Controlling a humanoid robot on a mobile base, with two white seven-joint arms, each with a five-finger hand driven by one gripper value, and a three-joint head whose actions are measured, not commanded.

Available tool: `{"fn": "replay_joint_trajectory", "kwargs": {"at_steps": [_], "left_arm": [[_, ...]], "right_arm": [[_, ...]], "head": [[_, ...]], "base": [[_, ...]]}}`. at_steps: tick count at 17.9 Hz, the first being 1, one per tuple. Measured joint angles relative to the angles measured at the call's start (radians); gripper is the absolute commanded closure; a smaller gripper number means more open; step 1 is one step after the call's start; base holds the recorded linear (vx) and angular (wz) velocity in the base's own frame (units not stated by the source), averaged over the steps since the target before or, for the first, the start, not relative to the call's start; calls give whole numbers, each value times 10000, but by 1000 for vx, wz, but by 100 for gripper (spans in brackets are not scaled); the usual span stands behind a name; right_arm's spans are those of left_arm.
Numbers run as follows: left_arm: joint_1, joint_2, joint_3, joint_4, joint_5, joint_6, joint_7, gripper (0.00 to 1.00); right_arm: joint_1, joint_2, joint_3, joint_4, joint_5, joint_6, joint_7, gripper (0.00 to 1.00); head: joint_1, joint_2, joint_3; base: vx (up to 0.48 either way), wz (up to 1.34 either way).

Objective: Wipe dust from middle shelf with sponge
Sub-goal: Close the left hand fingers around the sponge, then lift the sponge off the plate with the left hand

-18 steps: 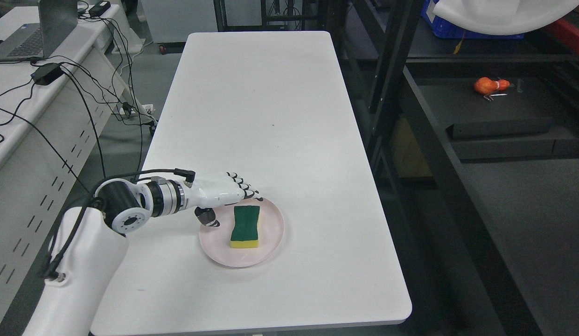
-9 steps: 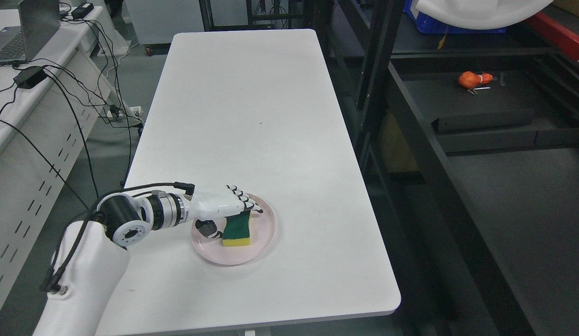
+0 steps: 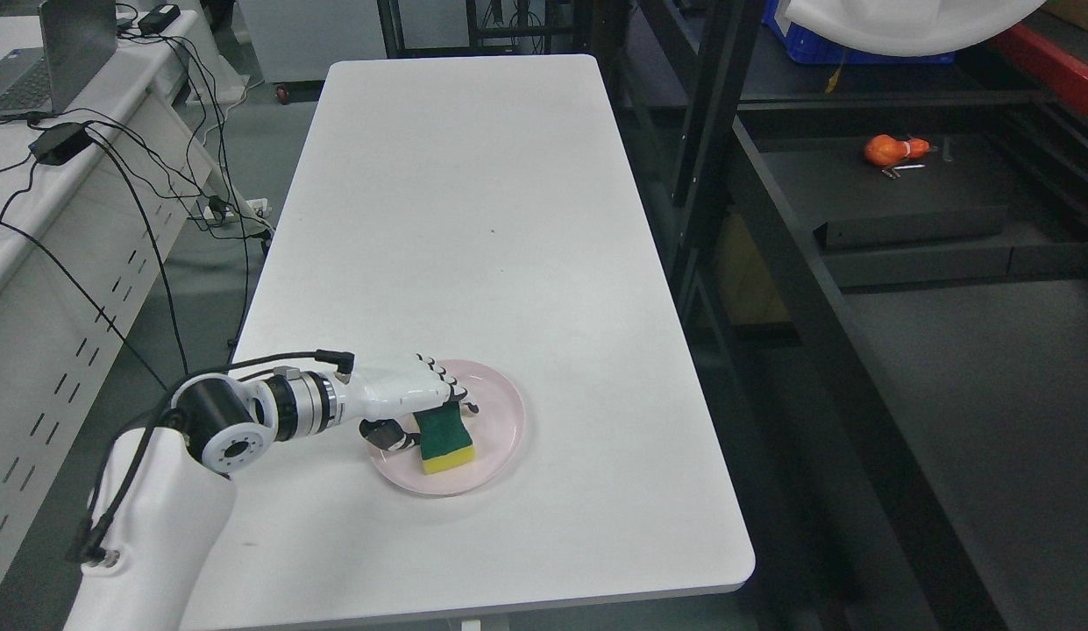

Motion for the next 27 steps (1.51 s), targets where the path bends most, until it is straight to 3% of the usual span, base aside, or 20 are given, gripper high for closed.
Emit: {"fn": "replay_joint_trajectory", "kwargs": {"at_steps": [7, 12, 27], "left_arm": [[27, -133, 694, 131, 67, -27, 49, 63], [-22, -276, 1259, 205, 209, 0, 93, 93], [-1332, -359, 2386, -662, 2132, -497, -1, 94]], "right_arm": [[0, 0, 0, 0, 0, 0, 0, 0], [-4, 0, 0, 0, 0, 0, 0, 0], [0, 0, 0, 0, 0, 0, 14, 0]], "head": [[0, 0, 0], [0, 0, 0], [0, 0, 0]], "base": [[0, 0], [0, 0], [-30, -21]]}}
